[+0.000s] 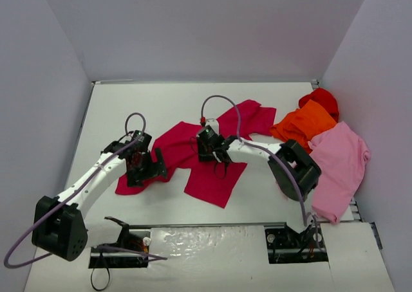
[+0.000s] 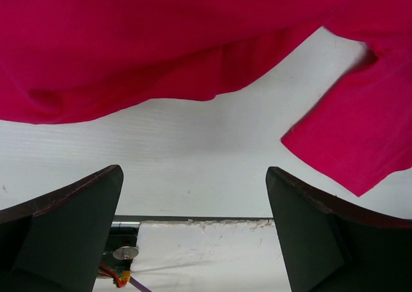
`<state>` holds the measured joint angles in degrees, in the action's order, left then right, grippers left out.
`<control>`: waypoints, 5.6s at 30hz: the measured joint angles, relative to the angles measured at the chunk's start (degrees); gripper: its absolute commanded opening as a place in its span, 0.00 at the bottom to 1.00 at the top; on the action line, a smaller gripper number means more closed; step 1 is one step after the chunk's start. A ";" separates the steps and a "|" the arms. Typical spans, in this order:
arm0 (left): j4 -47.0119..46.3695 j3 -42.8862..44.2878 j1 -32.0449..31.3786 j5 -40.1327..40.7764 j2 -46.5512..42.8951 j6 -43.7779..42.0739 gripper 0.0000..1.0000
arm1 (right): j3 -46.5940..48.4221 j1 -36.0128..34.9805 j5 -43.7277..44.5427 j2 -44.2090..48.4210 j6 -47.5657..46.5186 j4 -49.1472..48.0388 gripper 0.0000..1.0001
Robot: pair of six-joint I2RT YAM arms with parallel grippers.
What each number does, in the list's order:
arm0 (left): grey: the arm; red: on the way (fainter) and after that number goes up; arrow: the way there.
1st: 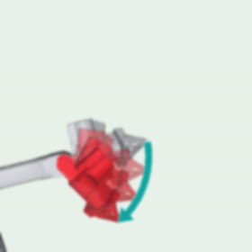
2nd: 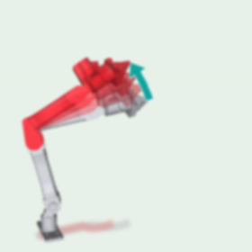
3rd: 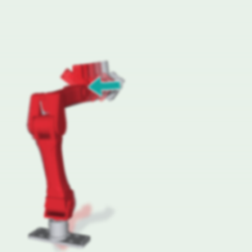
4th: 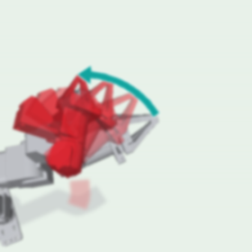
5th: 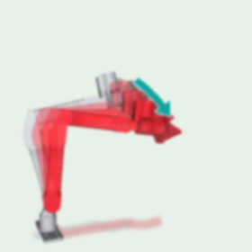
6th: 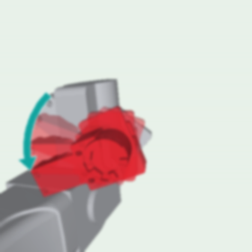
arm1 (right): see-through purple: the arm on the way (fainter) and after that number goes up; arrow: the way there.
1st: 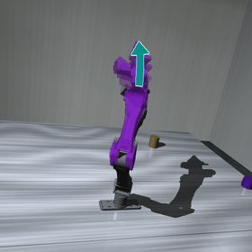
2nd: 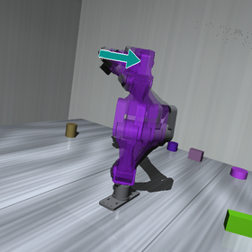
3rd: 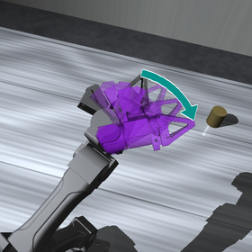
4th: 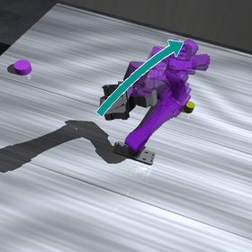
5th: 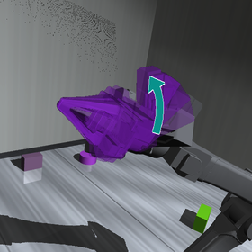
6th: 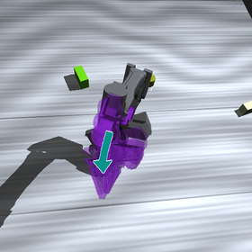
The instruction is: Fold and stack the t-shirts
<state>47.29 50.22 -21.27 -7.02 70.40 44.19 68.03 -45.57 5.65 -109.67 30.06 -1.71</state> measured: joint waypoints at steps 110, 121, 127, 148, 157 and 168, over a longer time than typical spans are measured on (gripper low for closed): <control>8.09 11.93 -1.13 18.52 5.95 -2.31 0.96 | -12.00 -1.26 1.48 25.44 3.08 5.70 0.61; 10.77 16.45 3.55 22.53 12.01 -6.26 0.97 | -21.27 -7.54 -3.82 33.78 11.96 9.33 0.62; 12.30 13.86 12.24 22.73 6.73 -7.34 0.97 | -17.19 -13.17 -7.34 25.67 11.75 6.61 0.63; 15.04 11.78 12.37 20.84 3.19 -8.10 0.97 | -4.72 -18.57 -5.65 5.78 -4.19 11.28 0.68; 13.99 11.79 12.40 19.30 4.71 -8.05 0.97 | -5.43 -20.21 -6.49 5.86 -6.94 11.33 0.65; 13.21 15.66 12.40 22.49 13.60 -7.69 0.97 | -7.72 -21.21 -2.06 6.80 -7.63 9.24 0.35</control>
<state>60.50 65.88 -8.86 15.47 84.00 36.51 60.31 -66.78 3.59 -102.87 22.43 7.53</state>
